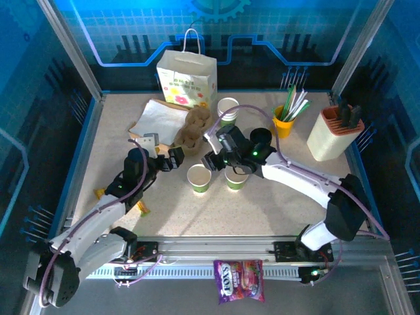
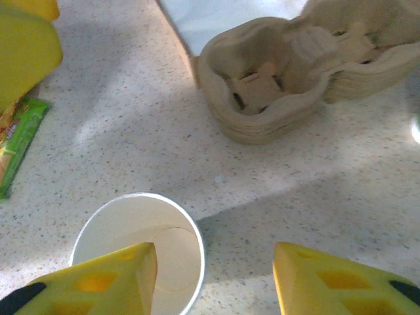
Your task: Pack the takeout coffee
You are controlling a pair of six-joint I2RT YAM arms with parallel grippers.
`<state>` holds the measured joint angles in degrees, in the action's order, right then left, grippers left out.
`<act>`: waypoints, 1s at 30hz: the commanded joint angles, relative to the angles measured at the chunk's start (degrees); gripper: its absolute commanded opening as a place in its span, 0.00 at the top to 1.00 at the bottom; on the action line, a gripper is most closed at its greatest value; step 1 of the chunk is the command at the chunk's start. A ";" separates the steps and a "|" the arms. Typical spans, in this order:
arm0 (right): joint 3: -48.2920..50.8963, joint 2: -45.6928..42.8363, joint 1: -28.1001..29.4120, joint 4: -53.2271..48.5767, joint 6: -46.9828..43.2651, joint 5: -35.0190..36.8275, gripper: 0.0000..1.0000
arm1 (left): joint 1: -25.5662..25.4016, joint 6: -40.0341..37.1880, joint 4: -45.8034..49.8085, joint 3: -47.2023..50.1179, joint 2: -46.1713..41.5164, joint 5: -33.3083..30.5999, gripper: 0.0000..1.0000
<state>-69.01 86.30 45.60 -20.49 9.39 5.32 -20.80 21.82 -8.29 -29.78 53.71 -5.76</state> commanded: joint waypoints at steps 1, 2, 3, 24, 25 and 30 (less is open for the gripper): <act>0.25 -2.43 -2.73 -3.10 0.82 2.83 0.46 | -0.31 -1.94 -1.05 -0.51 1.15 1.72 0.01; 0.13 -2.78 -4.03 -3.76 1.34 2.31 0.45 | -0.31 -2.13 -0.73 -0.72 1.51 1.72 0.01; 0.17 -3.13 -5.74 -4.42 2.12 1.60 0.45 | -0.39 -2.12 -0.46 -0.99 1.91 1.73 0.01; 2.93 -1.11 -32.29 -5.77 7.75 4.07 0.37 | -2.05 -3.31 -2.32 -1.29 3.59 7.06 0.01; 2.73 -0.39 -32.76 -5.17 7.93 3.98 0.37 | -2.06 -3.45 -2.17 -1.31 3.51 7.01 0.01; 0.70 4.99 -33.66 -3.60 8.71 6.59 0.39 | -2.14 -3.68 -2.51 -0.90 2.77 6.85 0.01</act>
<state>-66.65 88.51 12.64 -25.61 16.75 9.91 -22.65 19.35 -9.37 -30.13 57.91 -0.10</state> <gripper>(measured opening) 0.616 0.991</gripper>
